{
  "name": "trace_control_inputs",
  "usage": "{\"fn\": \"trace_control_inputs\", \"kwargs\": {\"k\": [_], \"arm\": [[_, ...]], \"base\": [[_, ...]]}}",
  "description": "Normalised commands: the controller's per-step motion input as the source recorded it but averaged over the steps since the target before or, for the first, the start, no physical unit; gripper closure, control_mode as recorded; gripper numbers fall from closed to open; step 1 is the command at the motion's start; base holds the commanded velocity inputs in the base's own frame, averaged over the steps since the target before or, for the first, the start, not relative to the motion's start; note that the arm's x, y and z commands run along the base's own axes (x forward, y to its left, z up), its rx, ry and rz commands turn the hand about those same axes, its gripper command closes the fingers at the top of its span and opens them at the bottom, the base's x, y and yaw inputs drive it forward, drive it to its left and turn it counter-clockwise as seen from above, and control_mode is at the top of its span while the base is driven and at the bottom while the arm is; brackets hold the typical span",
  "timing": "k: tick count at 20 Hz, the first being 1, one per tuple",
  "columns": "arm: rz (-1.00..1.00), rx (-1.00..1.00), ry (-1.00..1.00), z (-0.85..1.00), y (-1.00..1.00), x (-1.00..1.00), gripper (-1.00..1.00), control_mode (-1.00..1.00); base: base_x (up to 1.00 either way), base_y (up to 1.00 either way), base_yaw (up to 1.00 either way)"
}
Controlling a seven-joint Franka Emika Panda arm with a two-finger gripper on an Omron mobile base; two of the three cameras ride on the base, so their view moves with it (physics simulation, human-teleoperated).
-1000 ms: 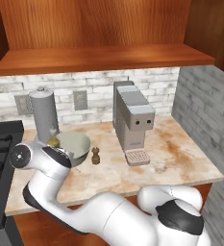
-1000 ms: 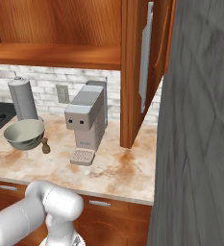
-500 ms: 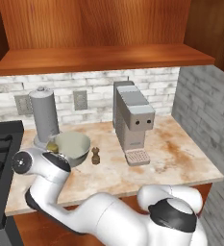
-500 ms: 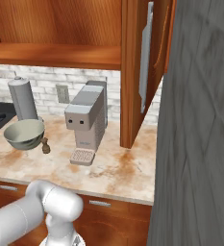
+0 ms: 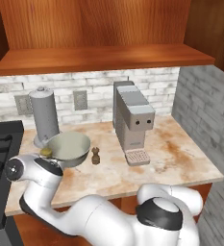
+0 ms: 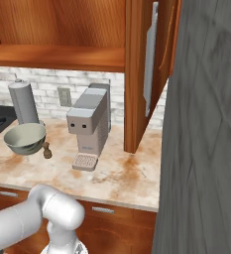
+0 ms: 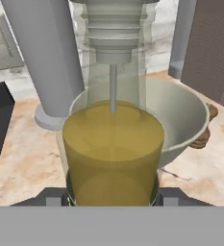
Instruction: Retrieve the bottle and the shaker from the cabinet and place them next to the mixing bowl on the counter. Then add garlic from the fridge to the mixing bowl.
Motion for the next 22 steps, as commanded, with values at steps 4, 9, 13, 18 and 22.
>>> {"fn": "trace_control_inputs", "kwargs": {"k": [4,9,13,18,22], "arm": [[0.00,0.00,0.00,-0.10,0.08,0.12,1.00,-1.00],[-0.01,0.00,0.00,-0.02,0.00,0.29,1.00,-1.00],[-0.03,0.00,0.00,-0.04,0.00,0.24,1.00,-1.00],[-0.03,0.00,0.00,-0.24,0.00,0.19,1.00,-1.00],[-0.06,0.00,0.00,-0.37,0.06,0.14,1.00,-1.00]], "base": [[0.00,0.00,0.00],[0.00,0.00,0.00],[0.00,0.00,0.00],[0.00,0.00,0.00],[0.00,0.00,0.00]]}}
